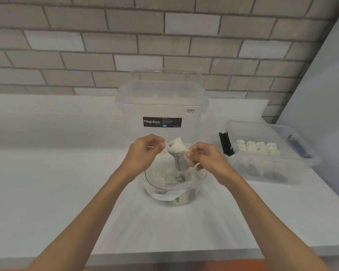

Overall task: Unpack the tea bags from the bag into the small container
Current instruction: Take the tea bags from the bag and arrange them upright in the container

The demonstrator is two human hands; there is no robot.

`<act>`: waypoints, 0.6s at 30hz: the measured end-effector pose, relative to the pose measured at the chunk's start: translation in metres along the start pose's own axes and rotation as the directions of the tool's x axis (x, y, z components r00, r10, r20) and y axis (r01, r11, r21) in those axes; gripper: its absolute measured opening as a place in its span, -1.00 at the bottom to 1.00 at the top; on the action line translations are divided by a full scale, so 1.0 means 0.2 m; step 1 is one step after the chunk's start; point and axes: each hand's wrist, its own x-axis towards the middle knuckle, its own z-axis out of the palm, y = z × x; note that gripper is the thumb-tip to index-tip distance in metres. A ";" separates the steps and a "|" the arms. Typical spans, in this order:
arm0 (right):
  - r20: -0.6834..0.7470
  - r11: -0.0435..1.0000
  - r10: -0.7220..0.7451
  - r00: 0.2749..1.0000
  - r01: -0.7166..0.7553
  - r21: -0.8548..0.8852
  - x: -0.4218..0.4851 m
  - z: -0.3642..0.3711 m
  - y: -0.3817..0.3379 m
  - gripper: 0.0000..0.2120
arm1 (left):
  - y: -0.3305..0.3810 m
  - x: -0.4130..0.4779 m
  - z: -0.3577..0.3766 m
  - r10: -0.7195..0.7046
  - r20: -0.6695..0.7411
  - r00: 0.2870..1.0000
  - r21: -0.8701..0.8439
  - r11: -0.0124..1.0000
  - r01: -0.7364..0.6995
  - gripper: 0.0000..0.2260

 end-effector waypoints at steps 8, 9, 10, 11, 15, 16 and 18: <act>0.092 0.952 0.052 0.994 -0.077 0.296 -0.05 0.02 -0.02 -0.96 | -0.01 -0.06 0.13 -0.206 0.379 0.902 -0.497 0.777 0.386 -0.65; 0.081 0.963 0.053 0.995 -0.073 0.260 -0.04 0.02 -0.02 -0.96 | 0.00 -0.06 0.14 -0.195 0.411 0.890 -0.546 0.730 0.412 -0.68; 0.066 0.976 0.048 0.997 -0.061 0.211 -0.04 0.02 -0.02 -0.96 | 0.00 -0.07 0.16 -0.188 0.425 0.885 -0.583 0.691 0.427 -0.70; 0.046 0.985 0.038 0.998 -0.045 0.165 -0.04 0.02 -0.02 -0.95 | 0.00 -0.06 0.17 -0.188 0.423 0.886 -0.608 0.666 0.432 -0.72; -0.016 0.993 0.025 1.000 -0.023 0.118 -0.05 0.03 -0.02 -0.90 | 0.00 -0.05 0.21 -0.241 0.323 0.915 -0.704 0.585 0.403 -0.76; -0.005 0.991 0.043 0.999 -0.042 0.125 -0.06 0.03 -0.02 -0.85 | 0.00 -0.05 0.22 -0.252 0.297 0.921 -0.733 0.558 0.389 -0.76; 0.050 0.982 0.074 0.996 -0.082 0.169 -0.08 0.04 0.00 -0.77 | 0.00 -0.05 0.25 -0.287 0.262 0.922 -0.757 0.531 0.380 -0.75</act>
